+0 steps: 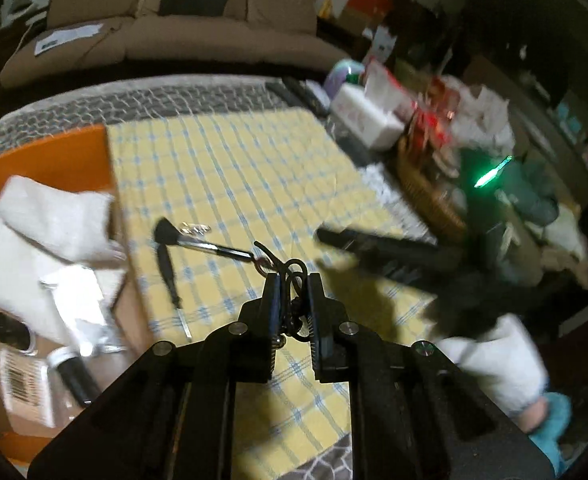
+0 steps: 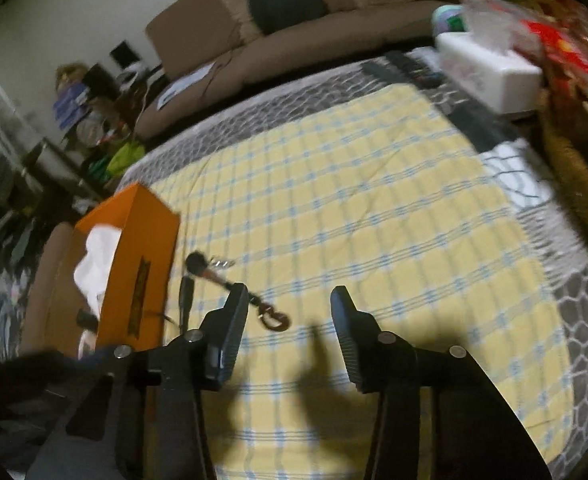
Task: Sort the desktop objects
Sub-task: 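Grasp the black cable with the left tool, then carry the cable toward the box with the left tool while the right tool grasps the makeup brush, then drop the cable into the box with the left tool while the right tool drops the brush in, then move both tools back to the table and grasp the brown heart clip with the left tool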
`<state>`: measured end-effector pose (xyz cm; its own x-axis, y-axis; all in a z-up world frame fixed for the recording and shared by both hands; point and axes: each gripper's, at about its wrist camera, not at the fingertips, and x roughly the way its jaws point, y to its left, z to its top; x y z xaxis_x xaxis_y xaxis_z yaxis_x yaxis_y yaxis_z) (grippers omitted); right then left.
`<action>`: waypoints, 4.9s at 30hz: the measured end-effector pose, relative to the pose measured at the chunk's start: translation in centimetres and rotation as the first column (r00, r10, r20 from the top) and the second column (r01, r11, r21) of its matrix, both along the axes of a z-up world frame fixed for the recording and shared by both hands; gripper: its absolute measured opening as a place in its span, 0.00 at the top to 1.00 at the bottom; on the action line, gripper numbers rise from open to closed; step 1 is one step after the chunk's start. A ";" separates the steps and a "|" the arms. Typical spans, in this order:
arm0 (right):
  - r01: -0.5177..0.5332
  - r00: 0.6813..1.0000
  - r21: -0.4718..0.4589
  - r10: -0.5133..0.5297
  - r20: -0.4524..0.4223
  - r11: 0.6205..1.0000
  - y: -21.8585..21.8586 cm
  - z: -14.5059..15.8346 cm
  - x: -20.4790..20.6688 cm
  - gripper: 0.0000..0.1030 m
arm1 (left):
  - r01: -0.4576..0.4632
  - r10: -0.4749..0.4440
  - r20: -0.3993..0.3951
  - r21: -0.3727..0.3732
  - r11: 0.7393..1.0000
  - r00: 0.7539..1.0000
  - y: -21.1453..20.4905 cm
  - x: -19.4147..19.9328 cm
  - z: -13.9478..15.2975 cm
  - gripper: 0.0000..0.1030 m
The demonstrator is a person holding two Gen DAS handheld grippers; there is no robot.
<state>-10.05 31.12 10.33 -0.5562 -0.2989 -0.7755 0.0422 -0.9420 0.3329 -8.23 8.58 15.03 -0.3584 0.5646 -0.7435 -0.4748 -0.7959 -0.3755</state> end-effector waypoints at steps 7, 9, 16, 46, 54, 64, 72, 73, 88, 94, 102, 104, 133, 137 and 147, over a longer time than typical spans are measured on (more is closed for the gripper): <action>-0.067 0.997 0.061 0.064 0.047 0.996 -3.7 -2.8 -1.5 0.56 | -0.054 0.055 -0.034 0.014 0.998 0.998 -5.3 -0.7 2.5 0.88; -0.086 0.996 0.061 0.083 0.043 0.994 -4.7 -2.9 -1.9 0.56 | -0.072 0.073 -0.036 0.012 0.997 0.997 -6.9 -0.9 2.5 0.88; -0.126 0.992 0.117 0.124 0.029 0.985 -7.6 -3.9 -3.6 0.56 | -0.122 0.123 -0.020 0.023 0.992 0.992 -12.2 -1.1 1.4 0.88; -0.282 0.959 0.150 0.279 0.040 0.948 -12.3 -7.1 -4.7 0.90 | -0.177 0.170 0.068 0.119 0.977 0.983 -17.9 -2.7 -2.4 0.88; -0.224 0.974 0.022 0.224 -0.025 0.974 -10.7 -3.8 -4.2 0.90 | -0.183 0.176 0.064 0.131 0.974 0.982 -18.2 -2.6 -2.0 0.88; -0.275 0.956 -0.069 0.266 -0.120 0.959 -12.6 1.3 -2.6 0.90 | -0.241 0.227 0.118 0.123 0.963 0.967 -19.9 -3.4 -3.5 0.88; -0.412 0.906 -0.034 0.405 -0.121 0.911 -18.8 2.8 -1.0 0.90 | -0.278 0.265 0.187 0.049 0.959 0.946 -20.6 -4.1 -6.8 0.88; -0.427 0.900 -0.025 0.421 -0.114 0.904 -19.5 2.5 -0.8 0.90 | -0.278 0.265 0.190 0.041 0.960 0.945 -20.6 -4.1 -7.0 0.88; -0.530 0.847 0.108 0.532 0.012 0.841 -27.1 -0.8 -0.7 0.87 | -0.290 0.295 0.264 -0.061 0.955 0.918 -20.9 -4.3 -10.3 0.80; -0.499 0.865 0.081 0.502 -0.023 0.863 -26.1 0.2 -1.1 0.77 | -0.326 0.320 0.261 -0.022 0.945 0.911 -21.8 -4.2 -9.3 0.42; -0.423 0.901 0.045 0.426 -0.079 0.905 -23.2 1.6 -1.6 0.39 | -0.340 0.334 0.230 -0.017 0.940 0.914 -21.8 -4.4 -8.6 0.37; -0.412 0.904 0.061 0.416 -0.097 0.909 -22.7 2.0 -1.5 0.35 | -0.340 0.339 0.204 -0.030 0.940 0.918 -21.5 -4.2 -8.2 0.36; -0.251 0.942 0.108 0.269 -0.202 0.962 -13.4 3.7 -0.3 0.00 | -0.219 0.218 0.094 0.003 0.976 0.971 -15.1 -2.6 -4.6 0.00; -0.192 0.957 0.093 0.208 -0.203 0.977 -10.4 4.1 -0.3 0.00 | -0.200 0.199 0.083 0.002 0.980 0.976 -12.7 -2.3 -3.6 0.00; -0.085 0.982 0.062 0.094 -0.163 0.994 -4.2 3.3 -0.3 0.00 | -0.114 0.120 0.081 -0.072 0.991 0.989 -5.5 -2.3 -2.5 0.00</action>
<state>-10.30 26.94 13.65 -0.6508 -0.3130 -0.6918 0.1775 -0.9486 0.2622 -10.49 3.08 12.51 -0.3532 0.4703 -0.8087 -0.3457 -0.8689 -0.3543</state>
